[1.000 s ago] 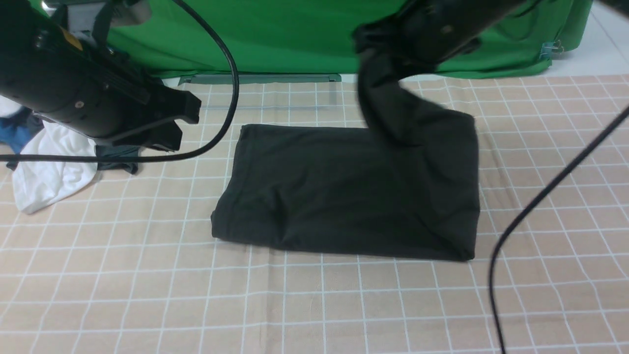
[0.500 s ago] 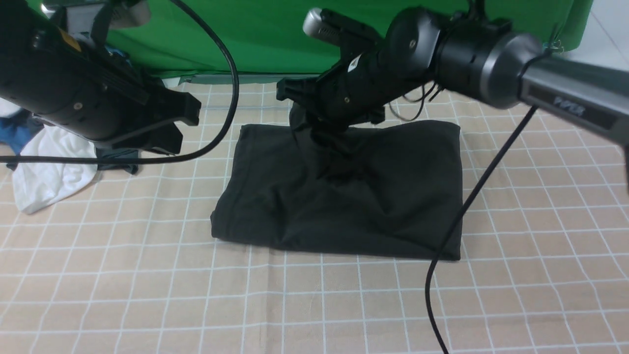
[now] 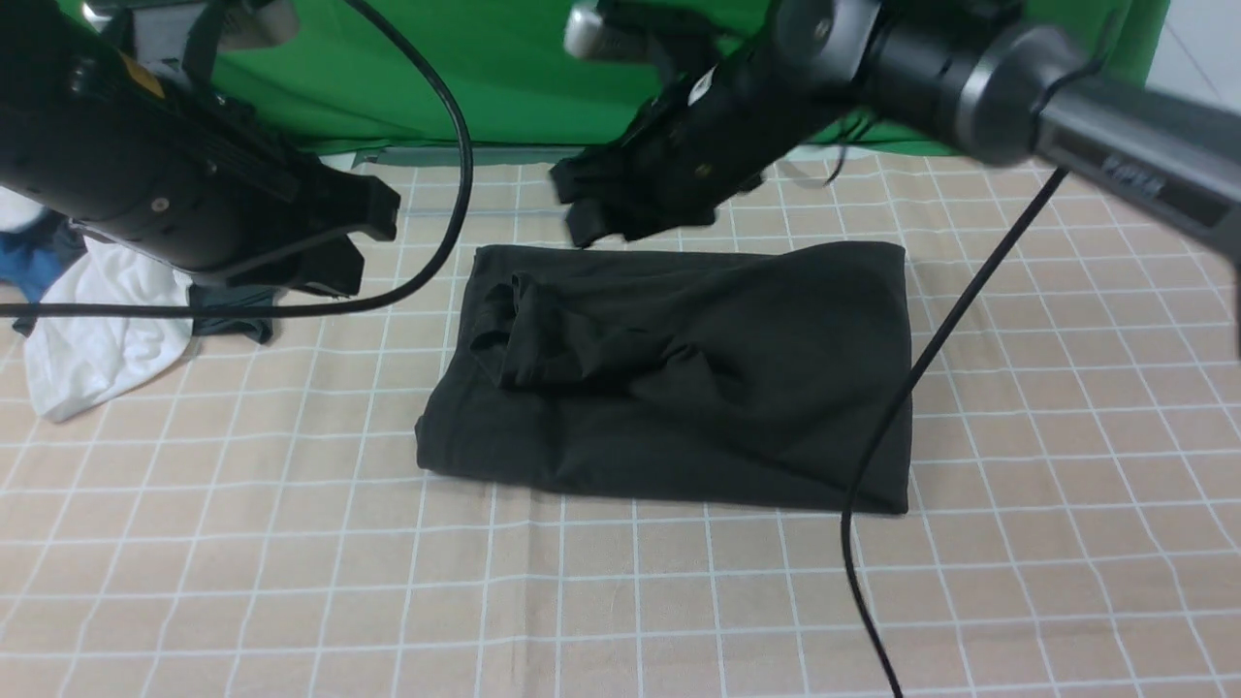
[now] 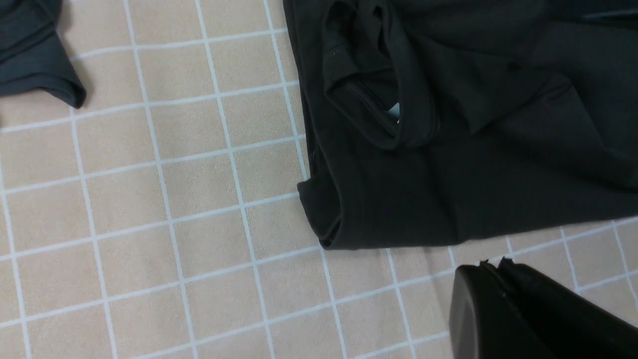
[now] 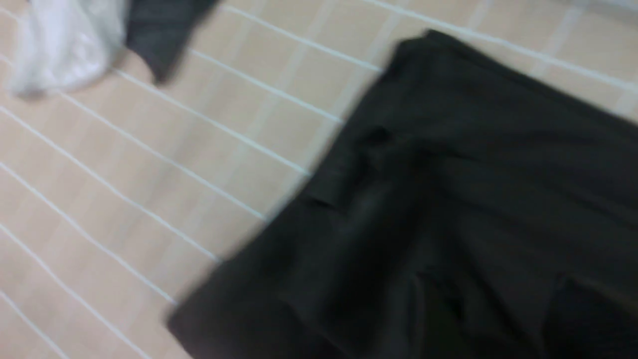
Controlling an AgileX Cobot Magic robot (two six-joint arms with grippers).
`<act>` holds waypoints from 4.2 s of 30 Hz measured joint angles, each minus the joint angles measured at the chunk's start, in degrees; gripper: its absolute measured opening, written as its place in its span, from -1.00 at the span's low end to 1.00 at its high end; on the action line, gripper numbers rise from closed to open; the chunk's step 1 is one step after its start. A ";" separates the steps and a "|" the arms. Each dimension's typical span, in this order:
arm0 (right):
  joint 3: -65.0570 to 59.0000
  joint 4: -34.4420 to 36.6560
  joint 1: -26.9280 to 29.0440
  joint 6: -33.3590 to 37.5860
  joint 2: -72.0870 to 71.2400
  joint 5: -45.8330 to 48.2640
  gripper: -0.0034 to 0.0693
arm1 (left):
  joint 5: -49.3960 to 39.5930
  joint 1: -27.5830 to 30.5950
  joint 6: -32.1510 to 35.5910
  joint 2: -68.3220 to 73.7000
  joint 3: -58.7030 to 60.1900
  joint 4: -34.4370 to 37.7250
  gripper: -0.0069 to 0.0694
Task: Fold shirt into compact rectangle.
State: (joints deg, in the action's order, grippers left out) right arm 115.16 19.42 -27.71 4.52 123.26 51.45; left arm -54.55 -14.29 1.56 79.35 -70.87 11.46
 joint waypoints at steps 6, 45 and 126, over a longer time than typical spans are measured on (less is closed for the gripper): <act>2.76 -11.19 2.94 0.19 -1.12 12.22 -0.78 | 4.73 0.00 -0.12 5.00 0.00 2.55 -0.77; 2.76 -9.06 3.44 1.90 -0.48 14.84 -0.80 | 21.26 0.00 26.19 32.13 -0.06 21.35 -0.75; -12.08 -18.50 5.10 -5.41 -18.57 18.07 -0.81 | -4.87 -0.04 5.36 20.17 -5.56 -3.47 -0.77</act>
State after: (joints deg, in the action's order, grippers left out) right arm 103.08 0.91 -22.61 -0.88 104.69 69.53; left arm -59.42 -14.32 6.92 99.52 -76.43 7.99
